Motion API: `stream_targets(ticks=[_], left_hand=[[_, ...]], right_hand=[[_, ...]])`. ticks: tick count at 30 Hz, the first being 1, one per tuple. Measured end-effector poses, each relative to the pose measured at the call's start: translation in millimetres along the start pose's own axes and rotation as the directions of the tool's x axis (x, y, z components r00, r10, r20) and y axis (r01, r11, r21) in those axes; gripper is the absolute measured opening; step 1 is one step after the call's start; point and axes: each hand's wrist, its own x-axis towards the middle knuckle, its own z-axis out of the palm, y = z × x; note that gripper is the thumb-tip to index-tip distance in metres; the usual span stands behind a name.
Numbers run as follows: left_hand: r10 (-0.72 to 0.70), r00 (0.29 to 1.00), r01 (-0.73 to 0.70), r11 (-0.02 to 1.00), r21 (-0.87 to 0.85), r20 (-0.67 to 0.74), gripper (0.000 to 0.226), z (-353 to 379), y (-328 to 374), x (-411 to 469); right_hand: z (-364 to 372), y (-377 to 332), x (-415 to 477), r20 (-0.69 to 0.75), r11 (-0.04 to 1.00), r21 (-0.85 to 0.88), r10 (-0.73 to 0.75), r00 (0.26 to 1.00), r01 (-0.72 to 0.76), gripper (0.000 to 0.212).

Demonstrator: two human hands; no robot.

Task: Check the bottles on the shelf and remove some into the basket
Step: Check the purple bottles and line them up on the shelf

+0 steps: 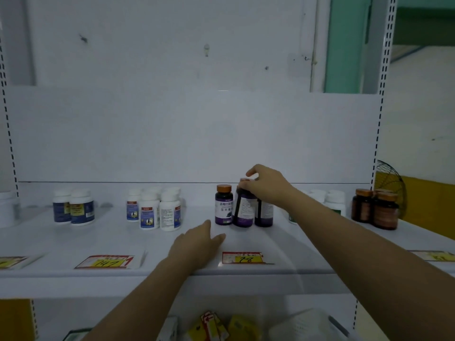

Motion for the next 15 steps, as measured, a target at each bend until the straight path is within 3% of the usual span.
stream_targets(ticks=[4,7,9,12,15], left_hand=[[0.086,0.994,-0.108,0.9,-0.423,-0.071,0.084,-18.3,13.1,-10.2],[0.131,0.984,-0.175,0.781,-0.6,-0.117,0.075,-30.3,29.4,-15.0],[0.165,0.972,-0.233,0.738,-0.634,-0.166,0.06,-32.4,41.1,-19.1],[0.109,0.962,-0.252,0.697,-0.671,-0.249,0.054,-27.5,53.1,-21.1],[0.039,0.938,-0.258,0.742,-0.619,-0.345,0.053,-22.2,62.9,-21.3]], right_hand=[[-19.0,-20.2,-6.3,0.092,0.978,0.194,-0.098,0.991,0.079,0.037],[-30.4,-29.1,-9.6,0.184,0.947,0.302,-0.173,0.967,0.112,0.032],[-35.2,-28.5,-9.4,0.223,0.926,0.36,-0.206,0.953,0.116,0.03],[-37.9,-24.6,-7.7,0.205,0.876,0.475,-0.207,0.956,0.088,0.038],[-36.6,-26.4,-10.1,0.097,0.925,0.362,-0.165,0.981,0.12,0.046]])
